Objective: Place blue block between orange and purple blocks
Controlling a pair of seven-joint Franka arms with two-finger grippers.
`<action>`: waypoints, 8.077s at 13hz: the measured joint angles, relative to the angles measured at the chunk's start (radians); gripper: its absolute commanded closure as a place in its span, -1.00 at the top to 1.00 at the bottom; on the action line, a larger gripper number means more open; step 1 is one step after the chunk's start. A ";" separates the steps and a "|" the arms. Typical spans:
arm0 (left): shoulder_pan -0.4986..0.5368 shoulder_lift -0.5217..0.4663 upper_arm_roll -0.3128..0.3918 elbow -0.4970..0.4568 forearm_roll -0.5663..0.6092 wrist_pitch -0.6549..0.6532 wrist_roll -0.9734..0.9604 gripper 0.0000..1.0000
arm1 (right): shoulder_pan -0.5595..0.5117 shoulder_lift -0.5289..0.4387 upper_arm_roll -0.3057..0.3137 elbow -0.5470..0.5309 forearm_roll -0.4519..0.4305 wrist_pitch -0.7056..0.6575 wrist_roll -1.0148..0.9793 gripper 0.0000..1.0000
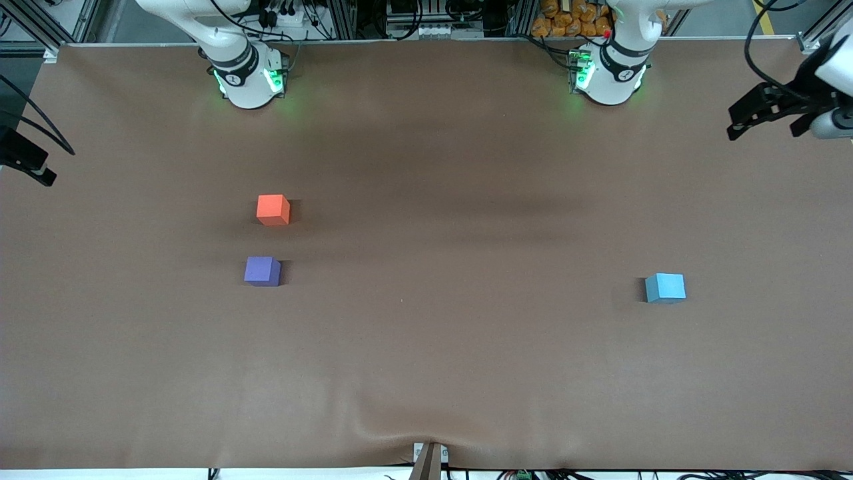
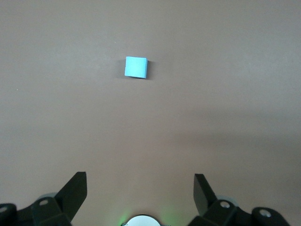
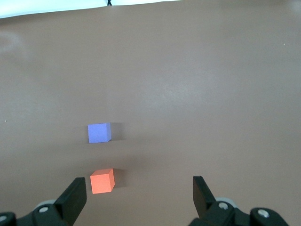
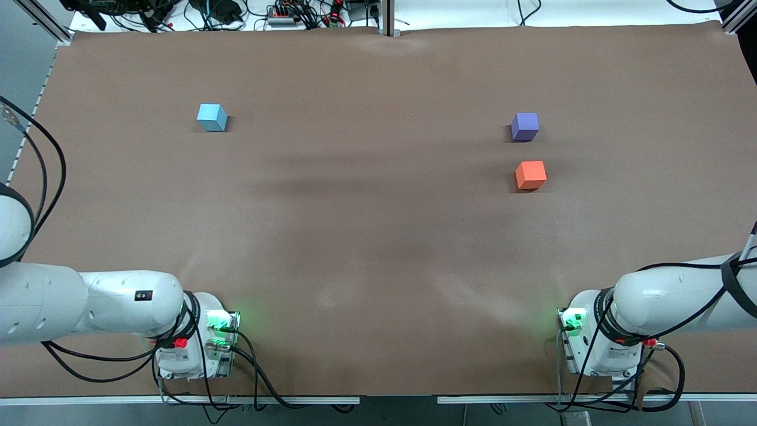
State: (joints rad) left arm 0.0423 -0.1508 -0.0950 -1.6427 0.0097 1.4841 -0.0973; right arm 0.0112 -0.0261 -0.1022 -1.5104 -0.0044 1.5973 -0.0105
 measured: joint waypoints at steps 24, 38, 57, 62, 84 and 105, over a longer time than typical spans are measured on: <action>0.022 0.029 -0.016 0.030 0.000 -0.025 0.002 1.00 | 0.000 0.000 0.001 0.000 0.000 -0.009 0.000 1.00; 0.024 0.095 -0.016 -0.003 0.000 0.053 0.002 1.00 | 0.000 0.000 0.001 0.000 0.000 -0.016 0.000 1.00; 0.058 0.645 -0.013 -0.150 0.058 0.823 0.034 1.00 | 0.000 0.000 0.001 0.000 0.000 -0.021 0.000 1.00; 0.109 0.689 -0.010 -0.162 0.122 0.850 0.035 1.00 | 0.000 0.000 0.001 0.000 0.000 -0.021 0.000 1.00; -0.021 0.700 -0.259 -0.135 0.121 0.815 0.032 -1.00 | 0.000 0.000 0.003 0.000 0.000 -0.022 0.000 1.00; -0.942 1.107 0.028 0.391 0.120 0.849 -0.491 1.00 | 0.039 0.114 0.015 -0.002 0.001 -0.013 0.000 1.00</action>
State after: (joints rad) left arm -0.8994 0.9557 -0.0667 -1.2520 0.1299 2.3327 -0.5884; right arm 0.0501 0.0877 -0.0870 -1.5126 -0.0033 1.5846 -0.0106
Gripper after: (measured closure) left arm 0.004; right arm 0.000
